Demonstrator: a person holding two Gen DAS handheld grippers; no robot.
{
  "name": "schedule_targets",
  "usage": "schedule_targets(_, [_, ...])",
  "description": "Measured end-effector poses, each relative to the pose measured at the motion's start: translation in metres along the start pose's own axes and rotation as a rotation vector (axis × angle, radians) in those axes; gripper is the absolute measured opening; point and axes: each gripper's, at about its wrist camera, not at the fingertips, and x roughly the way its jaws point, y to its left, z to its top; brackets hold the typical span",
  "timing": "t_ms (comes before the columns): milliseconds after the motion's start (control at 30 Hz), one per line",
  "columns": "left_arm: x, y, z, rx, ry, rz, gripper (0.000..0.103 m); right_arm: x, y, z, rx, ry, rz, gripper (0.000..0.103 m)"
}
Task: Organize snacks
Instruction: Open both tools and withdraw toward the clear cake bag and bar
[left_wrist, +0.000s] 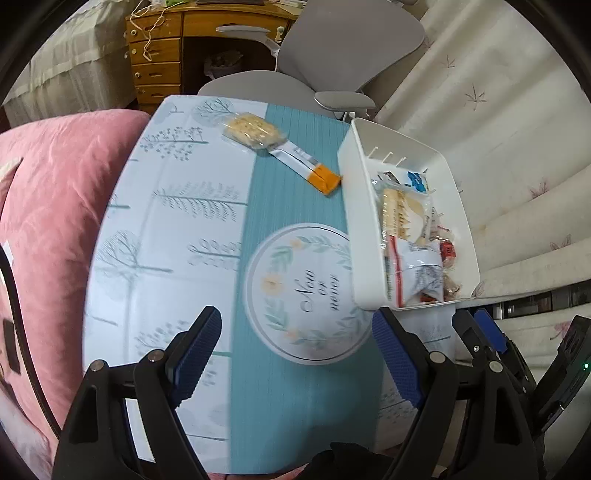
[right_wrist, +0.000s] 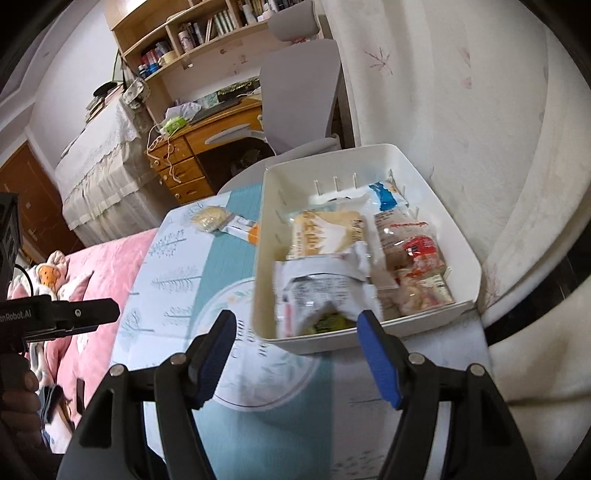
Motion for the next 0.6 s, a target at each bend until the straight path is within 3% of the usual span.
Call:
schedule_targets(200, [-0.009, 0.043, 0.019, 0.025, 0.039, -0.05, 0.083, 0.01, 0.047, -0.002, 0.01, -0.003, -0.061, 0.071])
schedule_targets(333, [-0.01, 0.07, 0.037, 0.039, 0.082, -0.021, 0.083, 0.026, 0.074, 0.001, 0.015, 0.028, -0.085, 0.071])
schedule_targets(600, [0.007, 0.12, 0.085, -0.102, 0.156, 0.017, 0.083, 0.056, 0.128, 0.023, -0.122, 0.104, -0.107, 0.071])
